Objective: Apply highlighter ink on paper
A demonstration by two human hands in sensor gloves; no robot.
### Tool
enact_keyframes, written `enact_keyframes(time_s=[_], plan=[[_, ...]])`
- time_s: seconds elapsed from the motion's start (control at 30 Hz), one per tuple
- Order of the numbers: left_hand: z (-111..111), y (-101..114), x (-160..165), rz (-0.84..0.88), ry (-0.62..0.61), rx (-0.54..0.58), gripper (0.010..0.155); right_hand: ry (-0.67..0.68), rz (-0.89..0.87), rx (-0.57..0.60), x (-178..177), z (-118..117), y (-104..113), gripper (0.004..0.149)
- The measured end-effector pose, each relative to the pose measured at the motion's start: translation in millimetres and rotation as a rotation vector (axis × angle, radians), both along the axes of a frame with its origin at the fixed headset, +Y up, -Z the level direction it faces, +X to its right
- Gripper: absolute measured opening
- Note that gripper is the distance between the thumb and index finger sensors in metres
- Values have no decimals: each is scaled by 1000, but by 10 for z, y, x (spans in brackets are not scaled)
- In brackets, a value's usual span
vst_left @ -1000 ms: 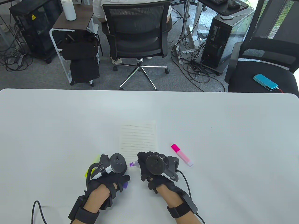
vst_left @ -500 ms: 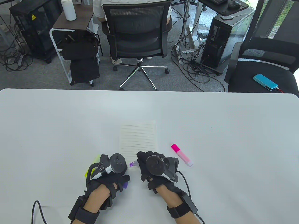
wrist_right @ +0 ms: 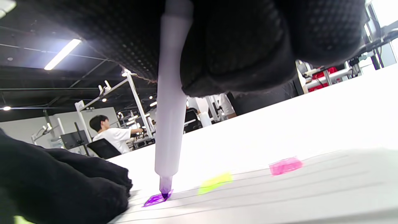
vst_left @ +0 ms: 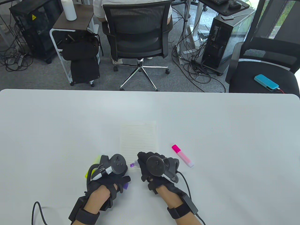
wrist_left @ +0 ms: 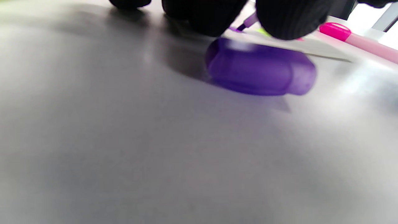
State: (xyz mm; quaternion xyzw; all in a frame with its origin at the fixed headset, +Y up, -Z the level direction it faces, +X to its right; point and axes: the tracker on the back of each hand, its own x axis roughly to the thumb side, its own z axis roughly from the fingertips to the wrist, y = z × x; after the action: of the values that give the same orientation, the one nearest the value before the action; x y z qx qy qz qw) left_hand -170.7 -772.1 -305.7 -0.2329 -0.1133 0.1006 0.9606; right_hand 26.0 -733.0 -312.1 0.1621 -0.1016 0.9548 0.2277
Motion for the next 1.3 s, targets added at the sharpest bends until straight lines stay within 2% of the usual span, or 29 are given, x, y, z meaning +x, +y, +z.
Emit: enact_keyframes(time_s=[0.13,0.33,0.5,0.7,0.87,1.03,1.17,1.3], plan=[[0,-1,2,-2,0,1,66,-9,-13,33,-9,4,-19,32],[-2,-2,2,0,0,0,66,0,-2,-2,-1,1,1,31],[-1,-4,1,-1,0,1,66,-14,-13,31,-13,5,-15,32],[-3,-4,1,-1,0,0,66,10,2,-3,-7,13,20,31],[-2,-4,1,-1,0,1,66,-9,-13,34,-10,8,-1,32],[-4,-4,1,1,0,0,66,13,-4,-16,5,4,16,32],[-3,-5,0,-1,0,1,66,0,-21,21,13,7,-6,32],[-4,-5,-1,0,-1,0,66,1,5,6,6,1,-2,32]])
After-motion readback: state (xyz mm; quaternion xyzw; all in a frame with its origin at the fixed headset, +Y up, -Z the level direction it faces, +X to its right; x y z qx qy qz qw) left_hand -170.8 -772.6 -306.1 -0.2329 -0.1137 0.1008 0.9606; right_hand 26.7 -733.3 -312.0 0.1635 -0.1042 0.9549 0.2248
